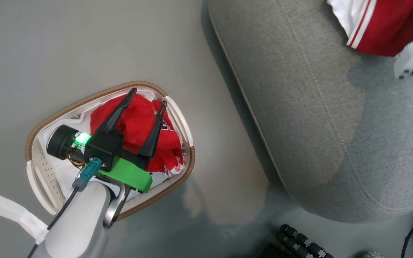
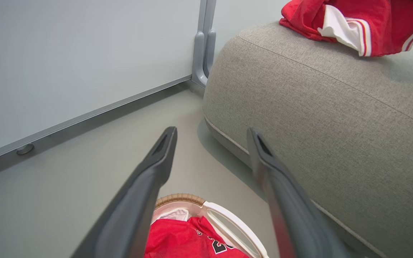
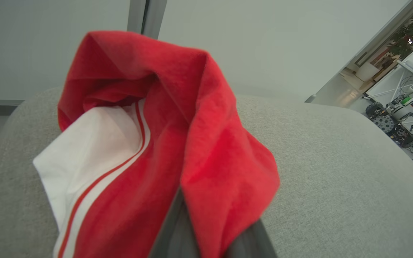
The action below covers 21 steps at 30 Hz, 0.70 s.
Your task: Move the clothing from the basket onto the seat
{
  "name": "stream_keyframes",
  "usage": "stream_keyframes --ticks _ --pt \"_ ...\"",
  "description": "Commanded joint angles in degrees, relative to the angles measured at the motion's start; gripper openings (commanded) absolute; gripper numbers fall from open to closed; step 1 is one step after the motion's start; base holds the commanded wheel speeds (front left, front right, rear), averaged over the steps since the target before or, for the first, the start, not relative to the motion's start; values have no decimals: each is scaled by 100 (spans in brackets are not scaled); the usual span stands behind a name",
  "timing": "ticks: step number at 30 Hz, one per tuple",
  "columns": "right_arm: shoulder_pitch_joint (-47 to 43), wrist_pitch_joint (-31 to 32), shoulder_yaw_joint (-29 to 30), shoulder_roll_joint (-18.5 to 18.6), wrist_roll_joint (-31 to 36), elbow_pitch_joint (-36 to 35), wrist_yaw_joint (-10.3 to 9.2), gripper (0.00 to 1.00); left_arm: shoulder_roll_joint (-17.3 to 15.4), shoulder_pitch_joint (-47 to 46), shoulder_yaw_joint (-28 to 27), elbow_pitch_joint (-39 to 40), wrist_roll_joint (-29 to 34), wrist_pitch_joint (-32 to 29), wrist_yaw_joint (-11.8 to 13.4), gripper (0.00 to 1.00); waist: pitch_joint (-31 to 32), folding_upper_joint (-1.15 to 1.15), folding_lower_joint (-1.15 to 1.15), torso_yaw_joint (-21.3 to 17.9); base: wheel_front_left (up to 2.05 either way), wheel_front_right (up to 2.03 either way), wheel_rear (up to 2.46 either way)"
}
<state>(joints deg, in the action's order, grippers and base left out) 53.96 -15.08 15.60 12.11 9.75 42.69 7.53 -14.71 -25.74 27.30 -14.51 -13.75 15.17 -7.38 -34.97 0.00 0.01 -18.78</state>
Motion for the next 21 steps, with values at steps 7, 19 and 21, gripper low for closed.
stream_keyframes --ticks 7,19,21 --pt "-1131 -14 694 -252 53 -376 -8 100 28 164 -60 -28 -7 -3 -16 100 166 0 -1 75 0 0 0" --pt "-2509 -14 617 -452 -334 -1601 -8 100 434 552 -302 -194 1 -3 -16 100 1126 0 -1 -7 0 0 0" --pt "-2581 -14 412 -471 -415 -1839 -8 100 493 631 -400 -239 24 -2 -16 100 1279 0 -1 31 0 0 0"
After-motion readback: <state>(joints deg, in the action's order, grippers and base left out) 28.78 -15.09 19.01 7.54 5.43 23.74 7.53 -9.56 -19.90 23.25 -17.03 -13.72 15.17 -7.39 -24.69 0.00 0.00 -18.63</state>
